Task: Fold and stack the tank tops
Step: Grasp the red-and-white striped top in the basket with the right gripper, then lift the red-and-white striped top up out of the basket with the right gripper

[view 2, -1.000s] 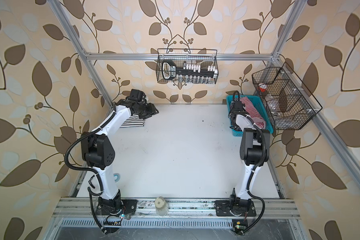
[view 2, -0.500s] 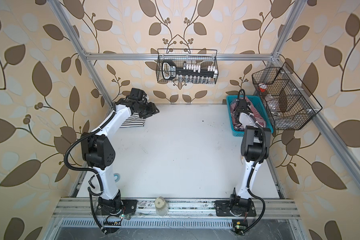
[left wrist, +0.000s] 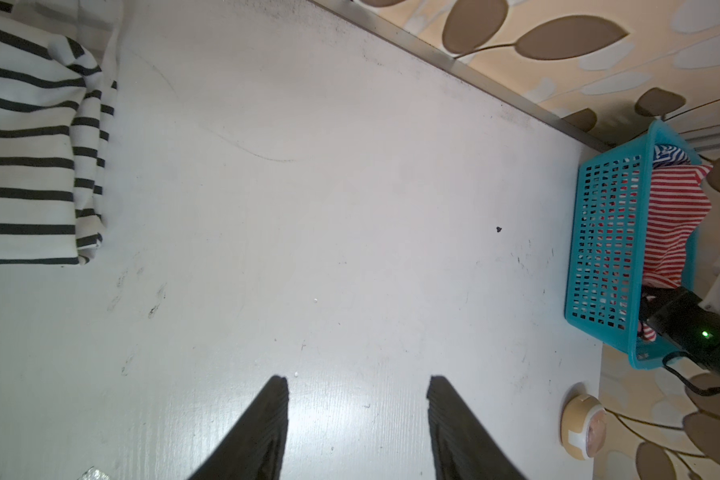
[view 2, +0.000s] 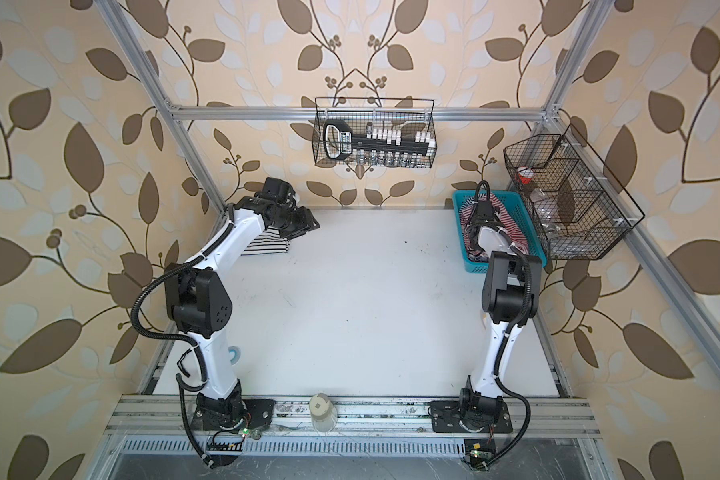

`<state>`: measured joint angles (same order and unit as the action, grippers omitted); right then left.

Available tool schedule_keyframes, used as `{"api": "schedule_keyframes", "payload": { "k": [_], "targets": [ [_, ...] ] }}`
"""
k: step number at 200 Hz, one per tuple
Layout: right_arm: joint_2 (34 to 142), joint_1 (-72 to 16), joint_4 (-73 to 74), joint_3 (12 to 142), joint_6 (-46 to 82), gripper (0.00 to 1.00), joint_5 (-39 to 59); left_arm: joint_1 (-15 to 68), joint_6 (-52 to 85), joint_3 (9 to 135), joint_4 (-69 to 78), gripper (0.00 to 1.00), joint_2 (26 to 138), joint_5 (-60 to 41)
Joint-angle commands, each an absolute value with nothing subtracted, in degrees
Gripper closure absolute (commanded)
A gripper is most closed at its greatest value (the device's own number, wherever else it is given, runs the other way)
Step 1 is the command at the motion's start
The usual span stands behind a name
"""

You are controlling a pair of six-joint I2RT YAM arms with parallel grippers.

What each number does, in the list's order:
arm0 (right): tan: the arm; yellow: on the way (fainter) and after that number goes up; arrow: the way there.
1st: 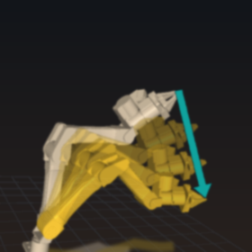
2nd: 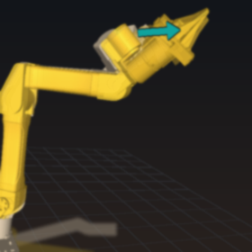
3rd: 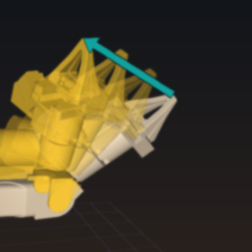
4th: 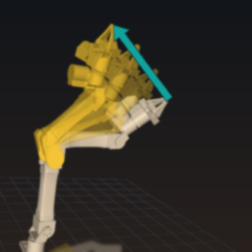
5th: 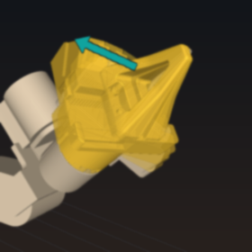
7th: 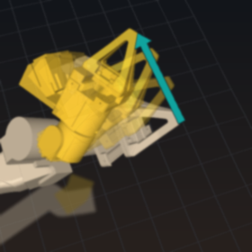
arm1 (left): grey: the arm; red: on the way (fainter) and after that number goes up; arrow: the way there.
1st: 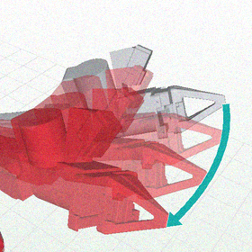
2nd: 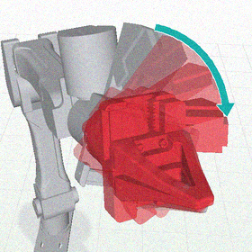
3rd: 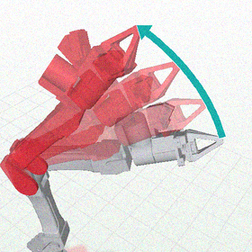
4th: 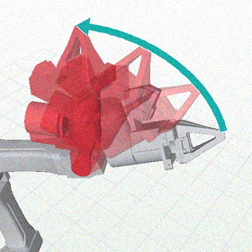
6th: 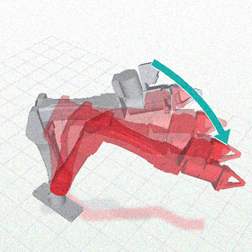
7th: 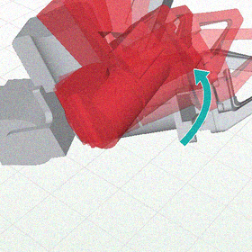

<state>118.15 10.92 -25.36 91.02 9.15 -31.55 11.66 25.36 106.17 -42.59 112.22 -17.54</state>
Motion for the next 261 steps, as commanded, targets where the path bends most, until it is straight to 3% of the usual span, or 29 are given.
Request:
{"api": "schedule_keyframes", "payload": {
  "k": [1,75,113,154,261],
  "targets": [
    [108.5,10.5,-21.8,86.7,9.7,1.00,-29.2,12.0,23.8,106.7,-42.6,0.44,109.3,-17.8],
    [86.1,5.9,-16.1,76.1,10.9,1.00,-17.1,12.0,24.4,100.3,-39.5,0.44,102.9,-18.4],
    [77.7,3.6,-14.1,76.1,13.0,1.00,-7.3,12.0,24.7,96.0,-37.7,0.44,98.8,-18.9],
    [69.8,-1.2,-11.1,80.2,13.2,1.00,-4.5,12.0,25.7,92.1,-35.1,0.44,94.4,-19.6],
    [68.5,-14.2,-11.7,97.9,18.4,1.00,12.0,12.0,26.7,85.0,-30.8,0.43,84.3,-18.9]
  ]
}}
